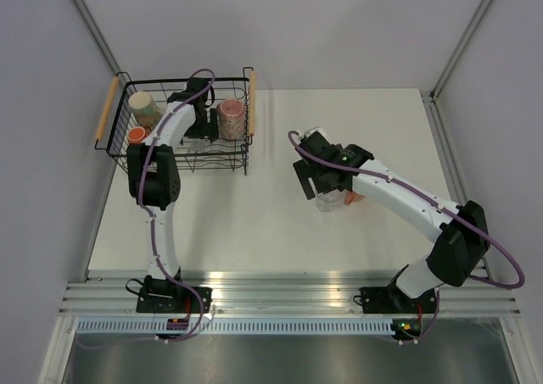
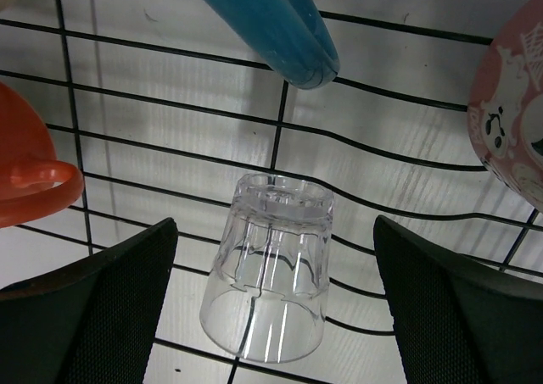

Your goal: Unload the cups from the dish rack

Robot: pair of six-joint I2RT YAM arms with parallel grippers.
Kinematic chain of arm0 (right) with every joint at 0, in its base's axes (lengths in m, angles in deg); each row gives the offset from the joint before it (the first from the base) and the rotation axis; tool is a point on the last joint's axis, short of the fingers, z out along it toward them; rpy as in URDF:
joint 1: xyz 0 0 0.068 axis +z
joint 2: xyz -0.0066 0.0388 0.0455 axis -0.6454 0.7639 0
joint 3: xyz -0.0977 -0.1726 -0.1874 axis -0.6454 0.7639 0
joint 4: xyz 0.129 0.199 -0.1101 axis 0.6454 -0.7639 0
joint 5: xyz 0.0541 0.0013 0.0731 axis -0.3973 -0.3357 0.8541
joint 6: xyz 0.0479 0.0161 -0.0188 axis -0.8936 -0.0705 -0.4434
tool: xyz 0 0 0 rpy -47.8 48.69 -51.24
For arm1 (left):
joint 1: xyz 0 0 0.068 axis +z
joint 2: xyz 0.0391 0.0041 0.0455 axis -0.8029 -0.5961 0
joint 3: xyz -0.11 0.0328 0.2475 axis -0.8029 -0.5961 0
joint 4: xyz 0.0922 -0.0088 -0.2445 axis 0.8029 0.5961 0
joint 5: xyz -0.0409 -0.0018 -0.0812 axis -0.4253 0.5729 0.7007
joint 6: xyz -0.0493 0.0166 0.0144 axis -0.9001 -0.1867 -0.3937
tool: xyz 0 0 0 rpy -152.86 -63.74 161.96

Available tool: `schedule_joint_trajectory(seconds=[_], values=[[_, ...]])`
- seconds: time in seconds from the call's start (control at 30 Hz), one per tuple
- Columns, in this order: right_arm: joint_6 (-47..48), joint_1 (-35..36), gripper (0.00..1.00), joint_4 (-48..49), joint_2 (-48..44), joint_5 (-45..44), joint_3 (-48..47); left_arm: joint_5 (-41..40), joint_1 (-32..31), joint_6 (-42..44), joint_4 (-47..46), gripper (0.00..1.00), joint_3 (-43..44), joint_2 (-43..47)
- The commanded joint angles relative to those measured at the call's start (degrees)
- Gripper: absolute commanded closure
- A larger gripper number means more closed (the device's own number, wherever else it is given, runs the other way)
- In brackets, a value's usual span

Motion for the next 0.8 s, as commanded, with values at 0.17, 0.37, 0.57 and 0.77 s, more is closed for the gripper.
schedule_joint_trajectory(seconds=[0.17, 0.37, 0.57, 0.77], values=[[-0.9, 0.2, 0.10, -0.4, -1.8, -2.0, 1.3, 3.6, -0.2, 3.4, 2.1, 0.05, 2.2, -2.0], [-0.9, 0.2, 0.21, 0.9, -2.0, -1.6, 3.2, 2.9, -0.5, 2.9, 2.4, 0.18, 1.0, -1.5], [-1.0, 0.2, 0.23, 1.4, -2.4, -1.3, 4.0, 0.5, -0.7, 2.5, 2.7, 0.22, -1.0, -1.6], [-0.7, 0.2, 0.30, 1.0, -2.9, -1.8, 4.3, -1.9, -0.7, 2.1, 2.8, 0.21, -2.5, -2.0]])
